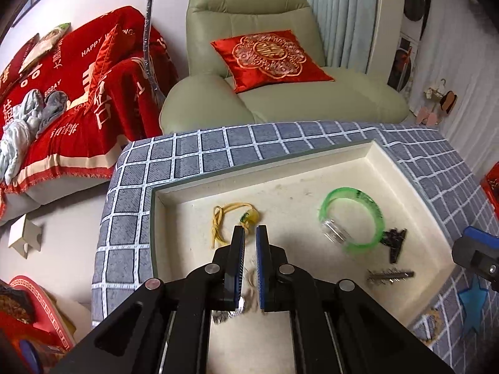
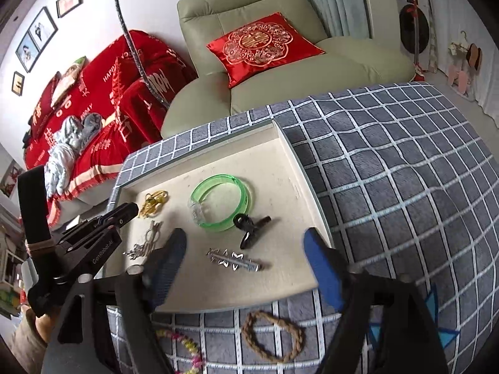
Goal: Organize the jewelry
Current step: 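Carry both bracelets into the white tray and open both tools to release them, then move both tools back over the table toward the beaded bracelet and heart pendant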
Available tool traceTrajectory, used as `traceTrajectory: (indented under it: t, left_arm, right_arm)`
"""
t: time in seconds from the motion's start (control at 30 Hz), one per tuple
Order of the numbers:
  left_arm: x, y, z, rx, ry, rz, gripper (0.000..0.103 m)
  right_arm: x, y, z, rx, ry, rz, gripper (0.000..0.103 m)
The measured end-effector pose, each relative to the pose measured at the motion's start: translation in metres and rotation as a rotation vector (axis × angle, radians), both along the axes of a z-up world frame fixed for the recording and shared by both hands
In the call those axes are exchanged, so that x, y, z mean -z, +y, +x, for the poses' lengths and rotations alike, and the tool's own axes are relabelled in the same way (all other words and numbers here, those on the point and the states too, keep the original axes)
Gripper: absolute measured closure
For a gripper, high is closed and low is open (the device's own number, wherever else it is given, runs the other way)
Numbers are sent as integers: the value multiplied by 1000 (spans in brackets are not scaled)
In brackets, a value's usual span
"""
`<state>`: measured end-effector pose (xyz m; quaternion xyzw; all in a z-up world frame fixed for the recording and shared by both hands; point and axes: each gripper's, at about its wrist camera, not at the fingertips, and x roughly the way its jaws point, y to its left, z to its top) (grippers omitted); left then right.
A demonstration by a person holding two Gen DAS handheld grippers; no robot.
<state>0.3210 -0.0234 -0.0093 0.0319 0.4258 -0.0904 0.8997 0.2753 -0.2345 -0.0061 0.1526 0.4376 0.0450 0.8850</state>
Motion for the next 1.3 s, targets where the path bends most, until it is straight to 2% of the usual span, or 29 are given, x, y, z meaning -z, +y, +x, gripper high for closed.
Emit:
traceTrajectory:
  t: [0.2, 0.23, 0.27, 0.5, 0.53, 0.57, 0.6, 0.73, 0.9, 0.97, 1.17, 1.3]
  left_arm:
    - [-9, 9, -31, 5, -6, -44, 80]
    - [-11, 10, -35, 5, -8, -49, 80]
    - [-12, 11, -41, 7, -10, -54, 80]
    - [-17, 19, -67, 6, -2, -78, 80]
    - [-18, 20, -70, 4, -1, -82, 59]
    - [-18, 22, -73, -4, 4, -86, 0]
    - [-19, 25, -78, -30, -15, -89, 0]
    - [-14, 25, -93, -9, -18, -101, 0]
    - [-5, 20, -116, 5, -57, -54, 0]
    - [1, 19, -125, 13, -58, -47, 0]
    - [18, 24, -145, 23, 17, -58, 0]
    - [32, 24, -152, 16, 68, -68, 0]
  right_arm:
    - [-8, -2, -23, 0, -8, 5, 22]
    - [-9, -3, -27, -1, -7, 6, 14]
    - [-10, -3, -32, -4, -5, 11, 11]
    - [-7, -9, -59, 4, 4, 37, 11]
    - [-6, -10, -64, 7, 7, 43, 10]
    - [-5, -10, -68, 9, 7, 46, 7]
    - [-4, -11, -72, 8, 9, 48, 0]
    - [-3, -9, -90, 15, -14, 47, 0]
    - [0, -13, -111, 33, -40, 52, 0]
    - [3, -14, -119, 29, -23, 64, 0]
    - [18, -16, -137, 7, 81, 30, 0]
    - [26, -13, -150, -10, 106, 2, 0]
